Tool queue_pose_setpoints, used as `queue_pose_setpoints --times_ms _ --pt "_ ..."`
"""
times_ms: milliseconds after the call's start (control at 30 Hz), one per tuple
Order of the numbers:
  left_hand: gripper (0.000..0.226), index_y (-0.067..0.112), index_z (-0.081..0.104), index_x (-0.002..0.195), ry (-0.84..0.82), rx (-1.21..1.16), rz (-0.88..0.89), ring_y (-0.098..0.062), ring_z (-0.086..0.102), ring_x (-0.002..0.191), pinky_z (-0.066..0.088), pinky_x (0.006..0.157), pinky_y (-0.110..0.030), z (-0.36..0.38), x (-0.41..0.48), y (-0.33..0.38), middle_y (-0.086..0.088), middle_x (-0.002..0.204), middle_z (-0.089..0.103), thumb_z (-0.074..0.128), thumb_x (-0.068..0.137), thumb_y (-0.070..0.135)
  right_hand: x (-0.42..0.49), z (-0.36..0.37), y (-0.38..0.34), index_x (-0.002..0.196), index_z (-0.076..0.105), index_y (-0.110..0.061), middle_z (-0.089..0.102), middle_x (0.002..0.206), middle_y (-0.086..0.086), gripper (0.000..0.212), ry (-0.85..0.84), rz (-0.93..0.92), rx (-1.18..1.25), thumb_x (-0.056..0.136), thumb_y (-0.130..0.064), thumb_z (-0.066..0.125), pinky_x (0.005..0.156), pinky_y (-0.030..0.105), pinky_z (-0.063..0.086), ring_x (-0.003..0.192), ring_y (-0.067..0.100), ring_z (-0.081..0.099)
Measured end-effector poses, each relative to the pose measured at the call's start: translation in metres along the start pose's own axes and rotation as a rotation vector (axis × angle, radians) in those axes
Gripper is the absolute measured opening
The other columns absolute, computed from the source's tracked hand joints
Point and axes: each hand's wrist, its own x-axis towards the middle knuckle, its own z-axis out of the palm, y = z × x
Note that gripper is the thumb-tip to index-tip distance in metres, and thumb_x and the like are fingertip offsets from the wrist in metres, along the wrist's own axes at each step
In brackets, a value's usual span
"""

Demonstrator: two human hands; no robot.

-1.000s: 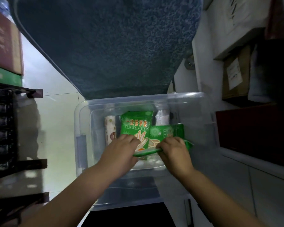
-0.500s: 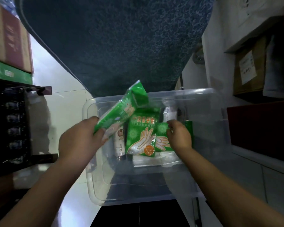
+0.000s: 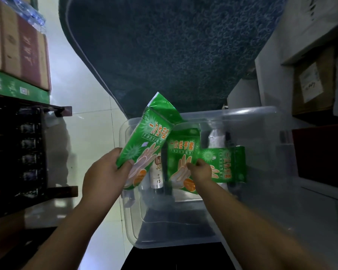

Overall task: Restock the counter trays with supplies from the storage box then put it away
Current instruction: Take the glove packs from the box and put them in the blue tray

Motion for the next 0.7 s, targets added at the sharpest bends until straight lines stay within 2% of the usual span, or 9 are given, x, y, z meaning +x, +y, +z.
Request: queue_pose_setpoints --times_ms 67,133,200,267,333,400,467,567,700 --pt "0.008 0.029 0.053 0.076 0.000 -0.024 0.003 -0.003 0.049 0.058 0.036 0.050 -0.024 -0.006 -0.002 0.000 0.010 0.059 0.054 0.057 0.083 0.027 -0.014 -0.013 -0.006 0.068 0.047 -0.009 0.046 0.064 0.005 0.021 0.046 -0.076 -0.009 0.085 -0.007 0.061 0.060 0.030 0.033 0.070 0.021 0.045" --pt "0.009 0.026 0.055 0.075 -0.011 -0.069 0.012 -0.007 0.052 0.058 0.036 0.050 -0.026 -0.012 -0.004 0.000 0.006 0.060 0.057 0.057 0.084 0.026 -0.035 -0.033 -0.014 0.060 0.038 -0.015 0.038 0.059 0.002 0.035 0.075 -0.157 0.015 0.085 -0.004 0.060 0.058 0.030 0.030 0.061 0.020 0.038" --pt "0.011 0.024 0.055 0.074 -0.030 -0.110 0.015 -0.010 0.054 0.058 0.037 0.050 -0.028 -0.018 -0.007 0.003 0.004 0.061 0.058 0.057 0.085 0.023 -0.059 -0.058 -0.024 0.063 0.046 -0.016 0.044 0.060 0.000 0.030 0.075 -0.212 0.079 0.085 -0.001 0.059 0.054 0.027 0.034 0.056 0.015 0.042" --pt "0.012 0.026 0.055 0.075 -0.053 -0.146 0.023 -0.009 0.054 0.059 0.036 0.050 -0.026 -0.025 -0.012 0.009 0.006 0.061 0.058 0.057 0.085 0.020 -0.085 -0.083 -0.032 0.073 0.058 -0.009 0.056 0.061 0.001 0.015 0.058 -0.264 0.154 0.085 -0.001 0.060 0.052 0.025 0.042 0.057 0.012 0.052" --pt "0.010 0.029 0.056 0.080 -0.087 -0.177 0.040 -0.008 0.054 0.062 0.038 0.052 -0.024 -0.030 -0.017 0.020 0.008 0.063 0.058 0.057 0.086 0.020 -0.113 -0.105 -0.041 0.076 0.063 -0.011 0.064 0.059 -0.003 0.013 0.035 -0.311 0.248 0.085 -0.002 0.061 0.052 0.021 0.048 0.058 0.009 0.060" --pt "0.007 0.027 0.060 0.089 -0.129 -0.199 0.076 -0.015 0.057 0.065 0.041 0.057 -0.026 -0.033 -0.022 0.034 0.004 0.070 0.063 0.058 0.086 0.022 -0.140 -0.121 -0.048 0.073 0.066 -0.017 0.069 0.063 -0.002 0.019 0.012 -0.336 0.337 0.084 -0.003 0.062 0.057 0.025 0.052 0.063 0.012 0.065" --pt "0.013 0.023 0.062 0.098 -0.167 -0.217 0.134 -0.022 0.059 0.070 0.043 0.061 -0.030 -0.036 -0.027 0.051 -0.003 0.080 0.067 0.058 0.086 0.023 -0.167 -0.133 -0.055 0.075 0.069 -0.020 0.072 0.069 0.001 0.018 0.020 -0.375 0.404 0.084 -0.004 0.063 0.062 0.032 0.054 0.067 0.016 0.067" --pt "0.019 0.022 0.062 0.105 -0.225 -0.243 0.213 -0.022 0.058 0.075 0.040 0.061 -0.029 -0.035 -0.037 0.080 -0.003 0.086 0.066 0.057 0.087 0.024 -0.198 -0.146 -0.058 0.082 0.071 -0.025 0.075 0.079 0.003 0.020 0.040 -0.438 0.509 0.085 -0.008 0.062 0.061 0.030 0.056 0.071 0.019 0.070" --pt "0.013 0.019 0.062 0.102 -0.387 -0.493 0.248 -0.027 0.063 0.096 0.044 0.079 -0.032 -0.032 -0.060 0.125 -0.006 0.096 0.068 0.055 0.091 0.020 -0.223 -0.160 -0.058 0.090 0.067 -0.013 0.075 0.080 0.009 0.015 0.104 -0.450 0.740 0.086 -0.002 0.058 0.058 0.029 0.057 0.069 0.021 0.071"
